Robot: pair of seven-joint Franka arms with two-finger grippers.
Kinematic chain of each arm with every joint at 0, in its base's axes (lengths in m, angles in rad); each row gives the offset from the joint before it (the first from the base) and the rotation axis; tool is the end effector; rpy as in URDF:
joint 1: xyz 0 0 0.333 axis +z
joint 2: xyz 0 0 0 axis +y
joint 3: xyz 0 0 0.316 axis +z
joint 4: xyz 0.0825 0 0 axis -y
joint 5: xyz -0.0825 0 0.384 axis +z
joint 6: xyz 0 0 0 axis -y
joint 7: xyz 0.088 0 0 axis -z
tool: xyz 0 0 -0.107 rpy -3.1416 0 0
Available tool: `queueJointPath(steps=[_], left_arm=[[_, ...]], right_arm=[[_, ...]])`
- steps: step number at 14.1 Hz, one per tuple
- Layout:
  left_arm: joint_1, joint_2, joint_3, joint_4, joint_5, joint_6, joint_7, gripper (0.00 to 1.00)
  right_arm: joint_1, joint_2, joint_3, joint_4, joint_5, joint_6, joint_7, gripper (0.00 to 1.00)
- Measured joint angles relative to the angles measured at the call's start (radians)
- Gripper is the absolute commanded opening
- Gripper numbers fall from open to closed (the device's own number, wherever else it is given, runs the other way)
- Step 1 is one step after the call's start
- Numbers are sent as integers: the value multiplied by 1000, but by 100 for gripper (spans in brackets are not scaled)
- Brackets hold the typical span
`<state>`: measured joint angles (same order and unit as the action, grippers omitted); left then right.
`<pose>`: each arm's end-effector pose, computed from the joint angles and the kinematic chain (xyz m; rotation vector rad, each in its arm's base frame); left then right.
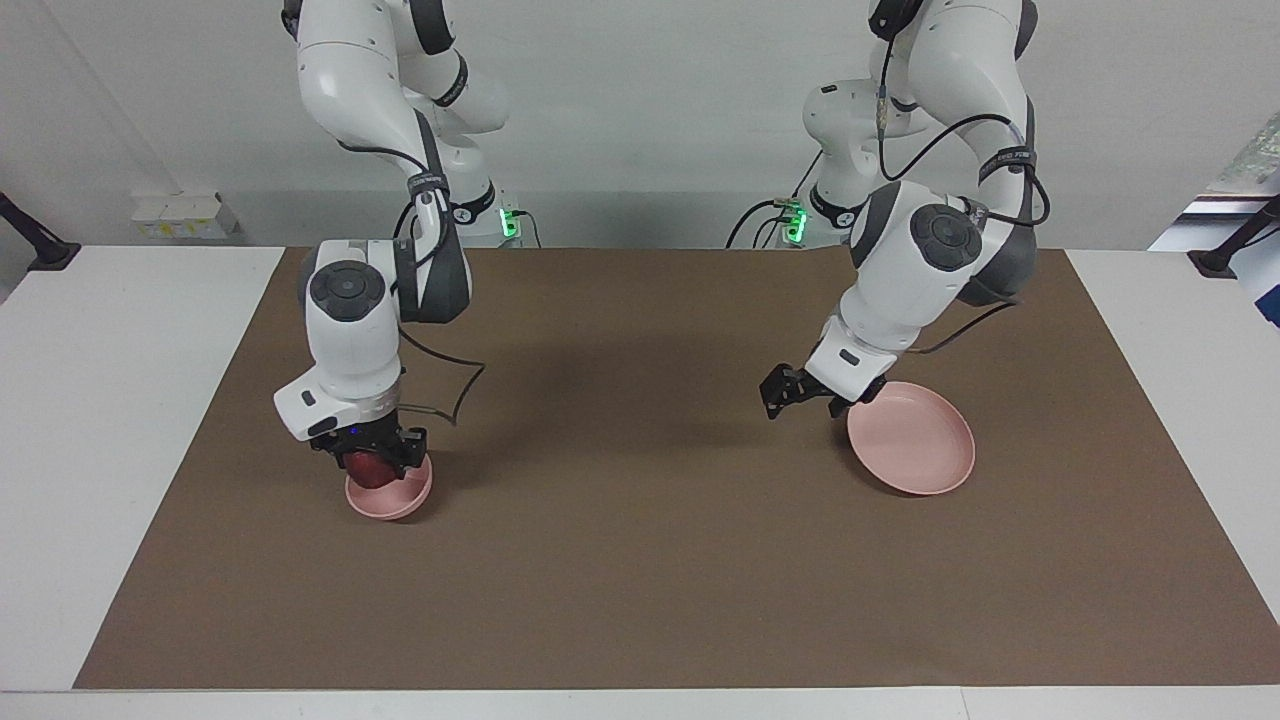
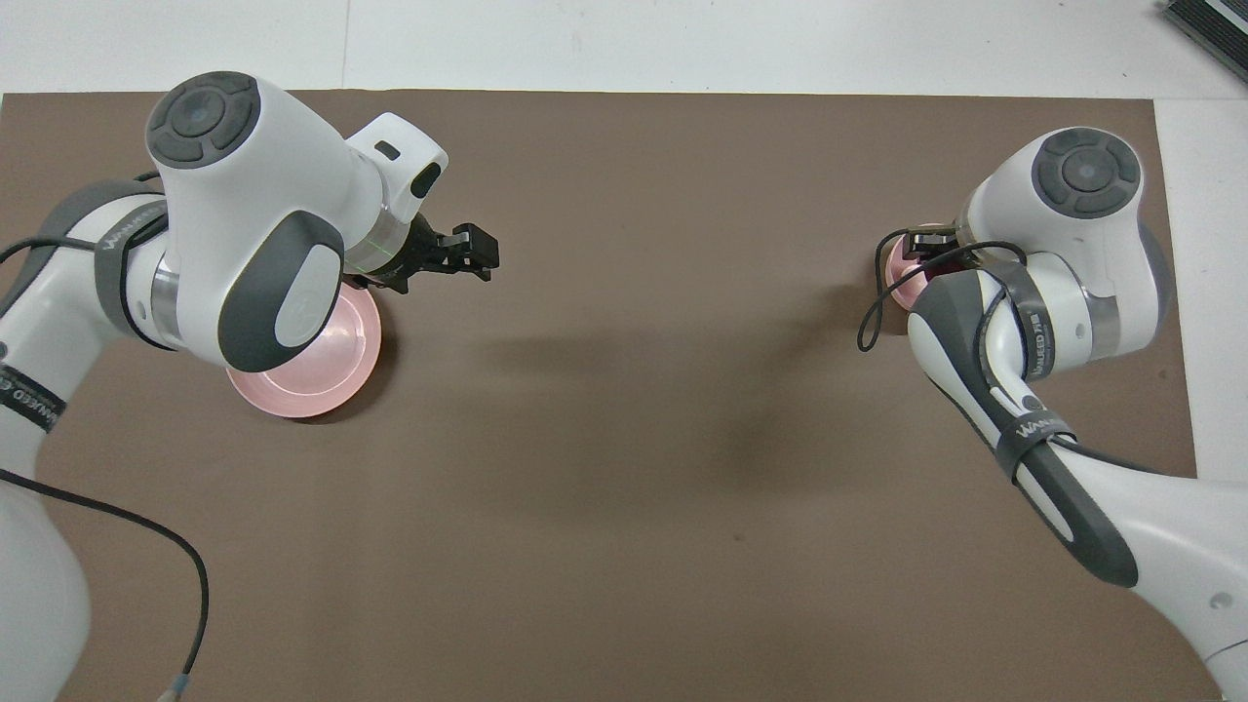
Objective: Move apple from plate to bowl
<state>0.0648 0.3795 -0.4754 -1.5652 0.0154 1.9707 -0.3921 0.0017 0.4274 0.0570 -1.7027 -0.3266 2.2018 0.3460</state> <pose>0.6279 -0.2286 0.4519 2.9726 0.0162 0.0021 0.6714 0.0244 0.3538 2.9048 -0.1589 0.1772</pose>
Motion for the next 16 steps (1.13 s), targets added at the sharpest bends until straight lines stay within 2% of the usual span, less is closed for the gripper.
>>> queueJointPath(steps=[1,2,3,5,9,13,16], left_arm=[[0,-3,25,1,0,0,39,100],[0,-7,47,1,0,-1,75,100],[-1,-12,70,1,-1,-1,101,100],[-4,-25,115,1,-4,-5,158,100],[-8,-80,199,2,-32,-54,278,100],[-38,-159,274,1,-40,-130,313,100],[-68,-224,316,-3,-40,-195,315,100]], right_arm=[[-1,5,0,0,2,1,0,54],[-1,9,-1,0,2,1,1,76],[-2,13,-1,0,5,1,2,89],[-5,17,-1,0,11,1,4,99],[-6,17,-1,6,42,2,6,100],[-8,9,-1,27,61,2,7,100],[-9,-51,-4,45,134,3,7,100]])
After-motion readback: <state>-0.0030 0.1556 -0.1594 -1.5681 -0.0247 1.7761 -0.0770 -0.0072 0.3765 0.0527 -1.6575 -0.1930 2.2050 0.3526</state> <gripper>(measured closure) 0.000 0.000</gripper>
